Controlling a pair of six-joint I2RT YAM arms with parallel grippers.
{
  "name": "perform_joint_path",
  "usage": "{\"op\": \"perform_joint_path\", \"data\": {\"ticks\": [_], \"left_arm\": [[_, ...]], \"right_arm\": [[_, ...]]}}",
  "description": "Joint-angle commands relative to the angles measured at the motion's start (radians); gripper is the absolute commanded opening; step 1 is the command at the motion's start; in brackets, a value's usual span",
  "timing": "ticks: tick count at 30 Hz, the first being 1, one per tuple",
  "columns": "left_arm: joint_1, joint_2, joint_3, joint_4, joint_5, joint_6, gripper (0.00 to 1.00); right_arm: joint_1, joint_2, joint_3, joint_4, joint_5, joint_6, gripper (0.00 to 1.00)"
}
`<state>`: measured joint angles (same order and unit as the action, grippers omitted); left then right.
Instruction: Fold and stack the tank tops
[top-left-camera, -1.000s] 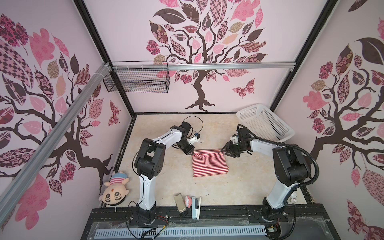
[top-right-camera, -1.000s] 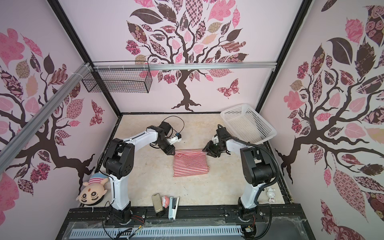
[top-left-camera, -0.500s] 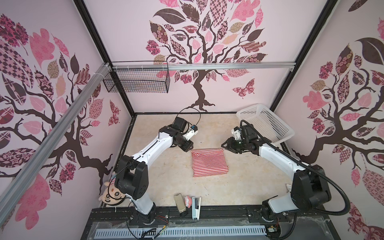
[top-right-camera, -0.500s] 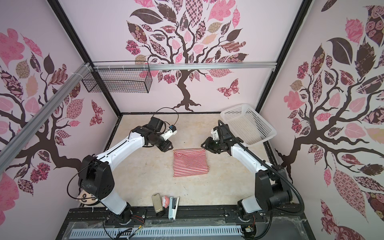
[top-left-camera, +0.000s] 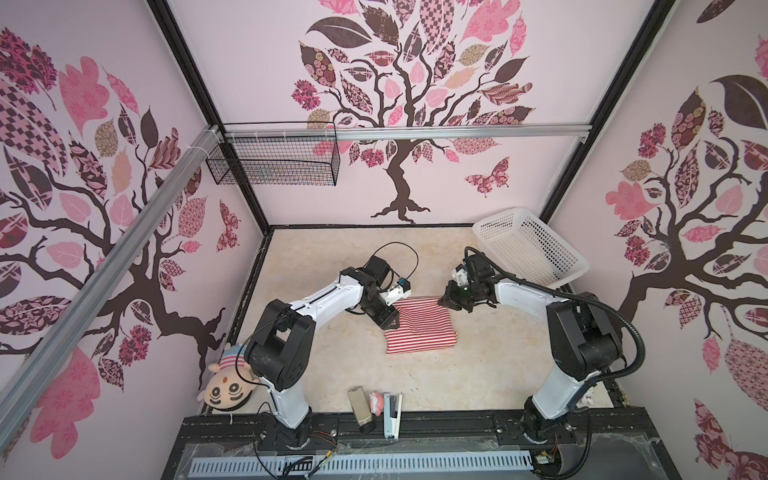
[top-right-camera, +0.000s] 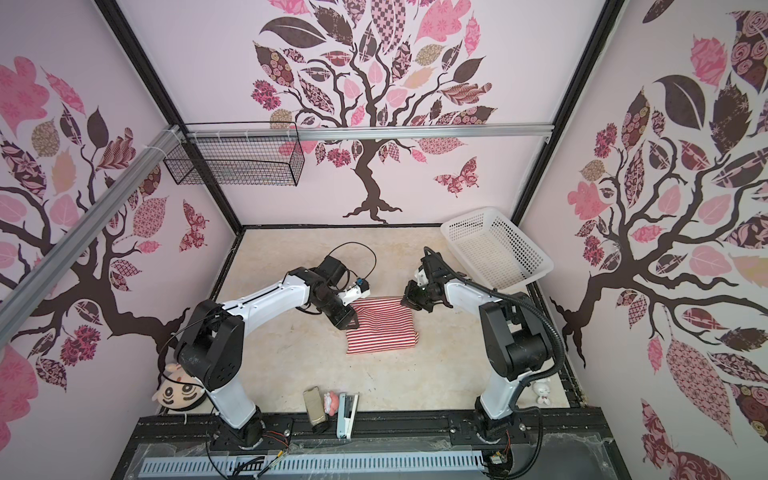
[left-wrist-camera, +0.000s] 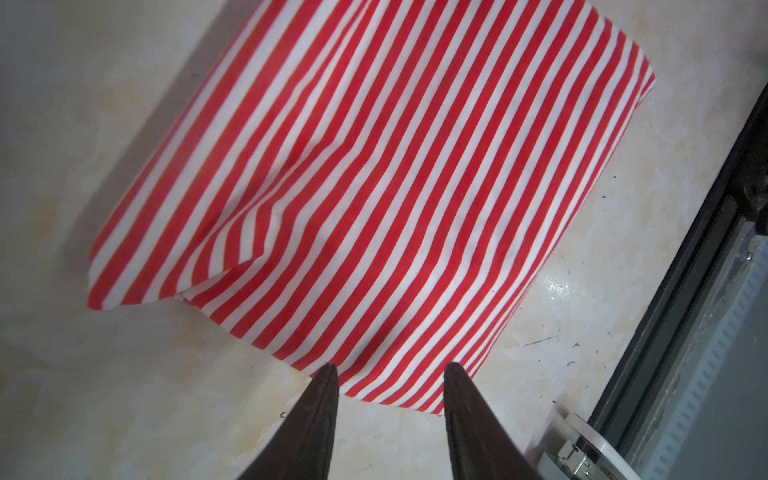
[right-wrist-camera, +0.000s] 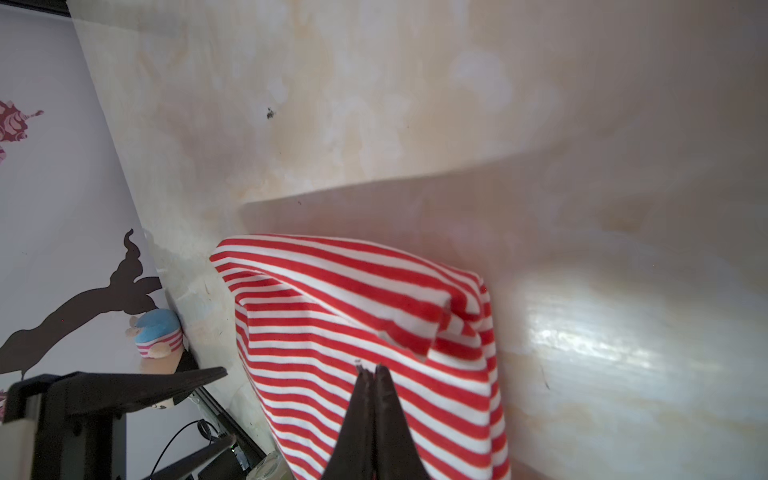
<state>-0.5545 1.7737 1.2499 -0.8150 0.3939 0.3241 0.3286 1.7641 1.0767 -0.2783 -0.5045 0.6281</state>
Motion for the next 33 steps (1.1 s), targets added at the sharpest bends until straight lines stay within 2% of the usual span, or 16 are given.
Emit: {"op": "perform_joint_path", "data": {"ticks": [1, 7, 11, 15, 20, 25, 33], "left_arm": [[-0.033, 0.022, -0.035, -0.001, -0.012, 0.022, 0.45], [-0.101, 0.081, -0.067, -0.003, -0.108, 0.036, 0.45], [-0.114, 0.104, -0.066, -0.02, -0.138, 0.041, 0.45], [-0.116, 0.107, -0.04, -0.067, -0.168, 0.055, 0.43], [-0.097, -0.006, -0.01, -0.06, -0.197, 0.052, 0.44], [-0.032, -0.021, 0.107, -0.077, -0.148, 0.032, 0.45], [-0.001, 0.149, 0.21, -0.041, -0.119, -0.001, 0.45]], "right_arm": [[-0.003, 0.058, 0.059, 0.009, 0.023, 0.008, 0.07], [-0.027, 0.158, 0.117, 0.019, 0.043, 0.031, 0.15], [-0.031, 0.177, 0.141, 0.01, 0.043, 0.029, 0.17], [-0.03, 0.092, 0.122, -0.003, 0.03, 0.026, 0.25], [-0.002, -0.137, 0.037, -0.058, 0.062, 0.022, 0.4], [0.016, -0.313, -0.091, -0.068, 0.029, 0.05, 0.4], [0.106, -0.446, -0.284, -0.024, 0.026, 0.097, 0.27]]}}
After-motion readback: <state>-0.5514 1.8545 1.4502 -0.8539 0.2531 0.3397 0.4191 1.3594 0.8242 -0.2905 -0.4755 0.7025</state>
